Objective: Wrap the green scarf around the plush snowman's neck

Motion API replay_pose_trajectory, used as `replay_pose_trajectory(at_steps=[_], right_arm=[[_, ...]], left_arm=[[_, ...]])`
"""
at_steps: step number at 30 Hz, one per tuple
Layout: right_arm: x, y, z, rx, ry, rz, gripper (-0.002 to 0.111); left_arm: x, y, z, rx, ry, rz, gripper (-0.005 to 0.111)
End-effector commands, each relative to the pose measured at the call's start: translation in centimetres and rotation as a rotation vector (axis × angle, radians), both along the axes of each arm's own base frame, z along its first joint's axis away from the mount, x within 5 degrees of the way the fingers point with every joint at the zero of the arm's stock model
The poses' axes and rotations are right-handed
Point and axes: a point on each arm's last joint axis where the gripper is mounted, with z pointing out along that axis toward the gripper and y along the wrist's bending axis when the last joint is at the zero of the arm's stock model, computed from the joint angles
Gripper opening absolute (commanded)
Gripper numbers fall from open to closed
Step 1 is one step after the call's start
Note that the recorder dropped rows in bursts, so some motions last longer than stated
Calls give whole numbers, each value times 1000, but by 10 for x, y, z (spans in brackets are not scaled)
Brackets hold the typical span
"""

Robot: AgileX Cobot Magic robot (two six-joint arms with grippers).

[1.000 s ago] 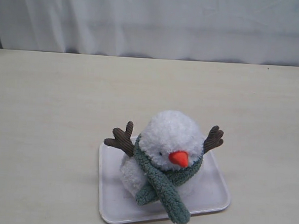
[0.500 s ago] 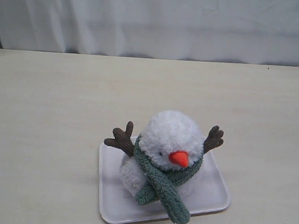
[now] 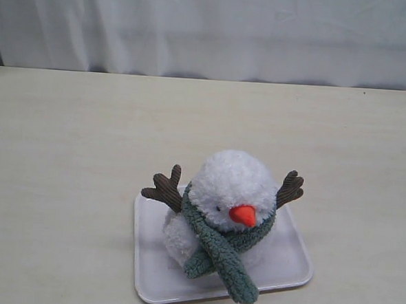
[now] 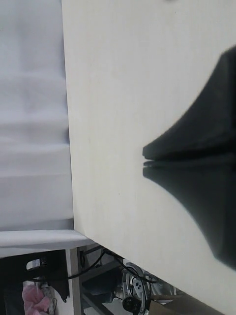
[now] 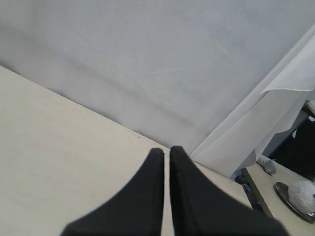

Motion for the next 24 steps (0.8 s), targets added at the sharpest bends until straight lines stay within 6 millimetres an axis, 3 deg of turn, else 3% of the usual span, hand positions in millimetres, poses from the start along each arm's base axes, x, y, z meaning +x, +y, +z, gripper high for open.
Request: replay_pose_trajectory(at_steps=[1,8,17,20,24], right_arm=[[0,0,0,-3,-8,-8,4],[5,1,-4,12,-37,4,4],[22,4,-17,553,-288,88,4],[28,4,-30,578,-302,95,4],[39,4,-66,598,-223,72,4]], left_arm=[[0,0,-1,2,-3,-9,0],[0,0,-1,2,-3,-9,0],[0,0,-1,2,-3,-9,0],[0,0,-1,2,-3,-9,0],[0,0,-1,2,-3,-9,0]])
